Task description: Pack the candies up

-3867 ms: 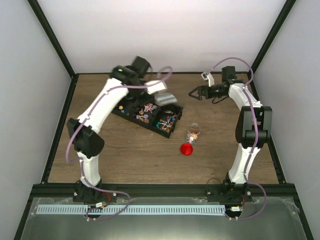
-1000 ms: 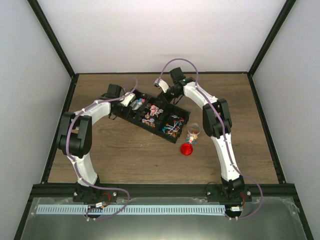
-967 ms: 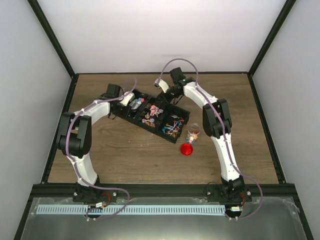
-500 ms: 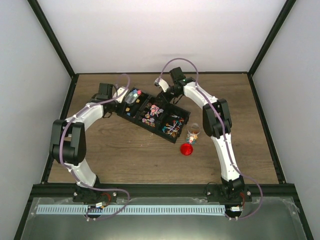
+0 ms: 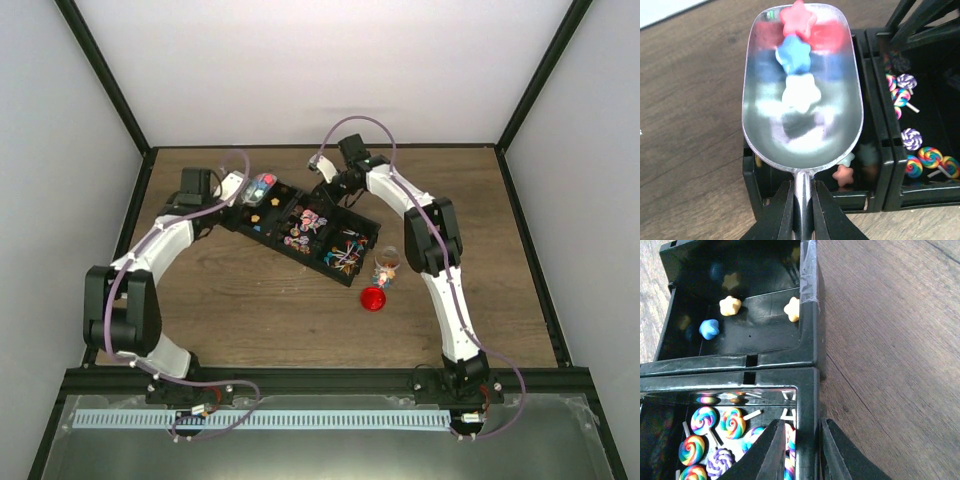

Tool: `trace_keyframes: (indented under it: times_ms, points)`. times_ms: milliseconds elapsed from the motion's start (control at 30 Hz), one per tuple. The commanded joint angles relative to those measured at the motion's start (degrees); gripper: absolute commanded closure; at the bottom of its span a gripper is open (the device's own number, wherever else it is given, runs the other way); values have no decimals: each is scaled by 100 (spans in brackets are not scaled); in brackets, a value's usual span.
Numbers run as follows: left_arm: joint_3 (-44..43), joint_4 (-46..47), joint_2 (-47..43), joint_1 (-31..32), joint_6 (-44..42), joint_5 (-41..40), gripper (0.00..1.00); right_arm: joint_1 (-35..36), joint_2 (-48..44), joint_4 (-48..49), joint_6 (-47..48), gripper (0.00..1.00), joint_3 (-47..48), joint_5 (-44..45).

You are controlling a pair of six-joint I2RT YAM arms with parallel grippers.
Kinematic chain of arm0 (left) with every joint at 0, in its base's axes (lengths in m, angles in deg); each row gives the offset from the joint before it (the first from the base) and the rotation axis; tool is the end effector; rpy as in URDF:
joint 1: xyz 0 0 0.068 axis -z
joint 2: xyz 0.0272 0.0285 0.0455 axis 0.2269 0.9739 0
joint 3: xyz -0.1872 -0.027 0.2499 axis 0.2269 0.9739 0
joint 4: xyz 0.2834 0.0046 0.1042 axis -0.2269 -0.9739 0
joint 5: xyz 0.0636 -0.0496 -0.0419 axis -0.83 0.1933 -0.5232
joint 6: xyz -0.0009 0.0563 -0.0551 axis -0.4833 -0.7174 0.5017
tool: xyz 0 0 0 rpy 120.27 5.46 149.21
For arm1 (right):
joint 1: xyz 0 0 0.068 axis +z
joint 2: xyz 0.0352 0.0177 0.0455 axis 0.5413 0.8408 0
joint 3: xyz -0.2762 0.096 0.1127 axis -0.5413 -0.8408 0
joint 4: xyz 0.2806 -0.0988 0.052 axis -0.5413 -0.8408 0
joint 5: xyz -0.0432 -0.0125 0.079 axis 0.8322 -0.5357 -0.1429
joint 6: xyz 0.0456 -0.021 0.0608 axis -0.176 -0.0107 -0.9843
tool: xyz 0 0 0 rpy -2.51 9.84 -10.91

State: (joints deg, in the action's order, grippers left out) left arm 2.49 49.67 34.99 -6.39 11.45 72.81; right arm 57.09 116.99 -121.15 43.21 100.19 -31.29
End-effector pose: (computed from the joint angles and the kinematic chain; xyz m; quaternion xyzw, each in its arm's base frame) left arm 0.3907 -0.0680 0.2350 0.2668 0.8779 -0.1105 0.3820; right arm 0.5415 0.2897 0.1756 -0.4390 0.7986 0.3123 0.2683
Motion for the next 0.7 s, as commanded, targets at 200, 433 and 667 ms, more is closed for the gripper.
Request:
trace_keyframes:
  times_ms: [200,433,667]
  points:
    - [-112,-211,-766,1,-586,368,96,95,214,190,-326,75,410,-93]
    - [-515,-1088,-961,183,-1510,444,96,3,-158,-35,-233,54,401,-299]
    - [-913,-2068,-1089,668,-2464,682,96,-191,-900,-323,-73,41,101,-674]
